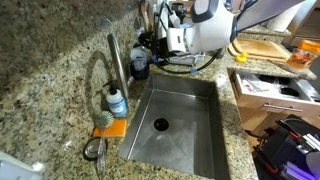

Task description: Open the faucet

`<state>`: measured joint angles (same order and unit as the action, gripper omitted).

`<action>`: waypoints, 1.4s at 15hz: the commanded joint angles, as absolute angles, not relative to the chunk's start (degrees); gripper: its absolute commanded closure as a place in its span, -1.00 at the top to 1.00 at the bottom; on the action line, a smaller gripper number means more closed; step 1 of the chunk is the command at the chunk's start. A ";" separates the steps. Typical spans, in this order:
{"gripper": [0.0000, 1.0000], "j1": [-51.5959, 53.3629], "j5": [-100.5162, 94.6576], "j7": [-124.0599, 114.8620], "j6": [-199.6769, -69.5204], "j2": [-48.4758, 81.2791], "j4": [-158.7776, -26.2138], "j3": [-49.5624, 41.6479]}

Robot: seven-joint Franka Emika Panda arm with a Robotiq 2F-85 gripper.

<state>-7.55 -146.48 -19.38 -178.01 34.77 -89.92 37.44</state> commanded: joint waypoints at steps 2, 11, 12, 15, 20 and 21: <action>1.00 -12.04 -147.09 -25.05 -183.69 42.47 -87.66 41.87; 1.00 -8.10 -149.10 -22.78 -180.81 46.03 -82.99 40.38; 1.00 -6.66 -149.41 -21.39 -181.25 47.00 -81.21 38.90; 1.00 -2.06 -147.41 -18.40 -181.70 48.93 -76.59 33.27; 1.00 -3.28 -147.69 -20.53 -182.17 49.57 -77.24 35.44; 1.00 -5.20 -148.95 -21.39 -184.66 52.91 -74.00 39.47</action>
